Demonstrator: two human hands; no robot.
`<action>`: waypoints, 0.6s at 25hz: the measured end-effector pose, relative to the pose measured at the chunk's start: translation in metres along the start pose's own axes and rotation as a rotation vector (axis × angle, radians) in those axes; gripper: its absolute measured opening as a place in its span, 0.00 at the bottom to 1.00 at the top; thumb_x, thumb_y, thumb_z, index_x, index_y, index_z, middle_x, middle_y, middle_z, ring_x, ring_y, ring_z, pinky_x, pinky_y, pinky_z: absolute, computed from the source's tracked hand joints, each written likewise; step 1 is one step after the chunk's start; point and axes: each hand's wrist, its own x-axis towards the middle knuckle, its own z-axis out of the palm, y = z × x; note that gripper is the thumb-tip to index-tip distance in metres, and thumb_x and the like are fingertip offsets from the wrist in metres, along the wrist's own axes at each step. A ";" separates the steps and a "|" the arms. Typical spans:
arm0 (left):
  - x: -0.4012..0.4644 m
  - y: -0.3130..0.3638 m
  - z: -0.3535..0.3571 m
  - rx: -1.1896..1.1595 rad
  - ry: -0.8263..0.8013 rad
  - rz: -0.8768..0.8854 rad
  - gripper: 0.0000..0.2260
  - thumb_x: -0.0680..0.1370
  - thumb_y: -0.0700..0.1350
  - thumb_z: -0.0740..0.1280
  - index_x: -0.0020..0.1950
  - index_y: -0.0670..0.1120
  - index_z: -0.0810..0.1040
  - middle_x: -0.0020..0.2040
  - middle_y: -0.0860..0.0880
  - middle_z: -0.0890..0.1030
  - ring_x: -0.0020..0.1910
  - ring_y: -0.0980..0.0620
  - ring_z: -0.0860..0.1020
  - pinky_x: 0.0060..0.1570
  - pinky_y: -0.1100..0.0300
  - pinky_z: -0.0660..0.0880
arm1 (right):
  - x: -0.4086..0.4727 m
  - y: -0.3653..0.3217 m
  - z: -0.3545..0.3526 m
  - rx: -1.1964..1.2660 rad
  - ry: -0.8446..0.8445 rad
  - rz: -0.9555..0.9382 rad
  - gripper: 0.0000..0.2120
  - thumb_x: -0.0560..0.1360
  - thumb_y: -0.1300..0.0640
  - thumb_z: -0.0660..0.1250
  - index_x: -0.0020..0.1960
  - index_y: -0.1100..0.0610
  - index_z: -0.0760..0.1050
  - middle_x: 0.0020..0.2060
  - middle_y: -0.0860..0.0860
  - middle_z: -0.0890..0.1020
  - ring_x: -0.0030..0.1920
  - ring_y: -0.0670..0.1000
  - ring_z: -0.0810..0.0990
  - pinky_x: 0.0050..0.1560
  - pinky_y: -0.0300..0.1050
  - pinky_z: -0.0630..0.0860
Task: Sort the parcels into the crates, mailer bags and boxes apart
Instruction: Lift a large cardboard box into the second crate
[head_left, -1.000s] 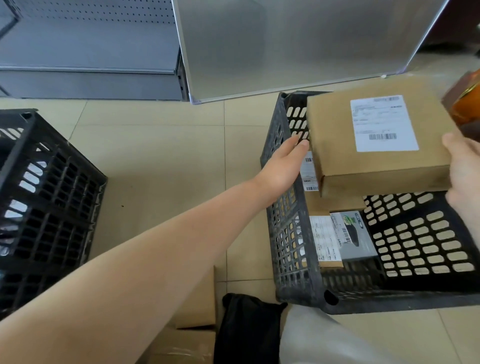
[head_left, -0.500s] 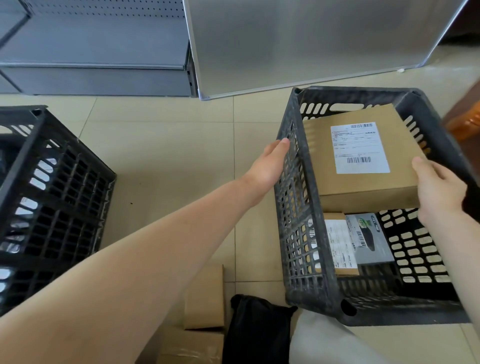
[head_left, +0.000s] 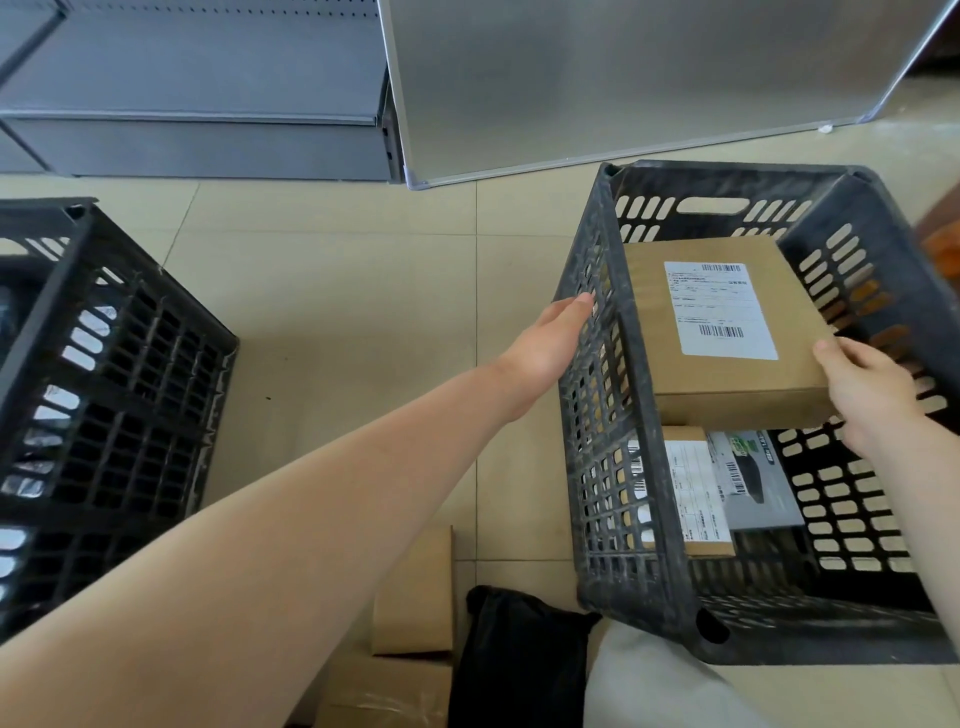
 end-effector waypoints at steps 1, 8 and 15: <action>0.002 -0.002 -0.001 0.000 0.001 -0.003 0.26 0.82 0.62 0.50 0.78 0.55 0.58 0.77 0.52 0.63 0.75 0.50 0.62 0.75 0.46 0.59 | 0.004 0.005 0.002 -0.012 -0.038 0.008 0.26 0.80 0.47 0.67 0.76 0.49 0.68 0.69 0.48 0.73 0.67 0.53 0.72 0.66 0.52 0.70; 0.008 -0.009 -0.004 0.006 0.007 -0.020 0.26 0.82 0.62 0.50 0.78 0.55 0.58 0.77 0.51 0.63 0.75 0.49 0.62 0.75 0.45 0.59 | 0.012 0.023 0.013 -0.192 -0.134 0.022 0.30 0.82 0.53 0.65 0.81 0.53 0.59 0.76 0.53 0.68 0.73 0.58 0.69 0.72 0.59 0.67; 0.009 -0.011 -0.006 0.019 0.008 -0.026 0.27 0.82 0.62 0.50 0.78 0.54 0.58 0.77 0.50 0.64 0.75 0.48 0.63 0.74 0.45 0.59 | 0.009 0.016 0.019 -0.314 -0.148 0.017 0.28 0.84 0.53 0.60 0.81 0.51 0.56 0.76 0.55 0.67 0.72 0.62 0.69 0.71 0.62 0.68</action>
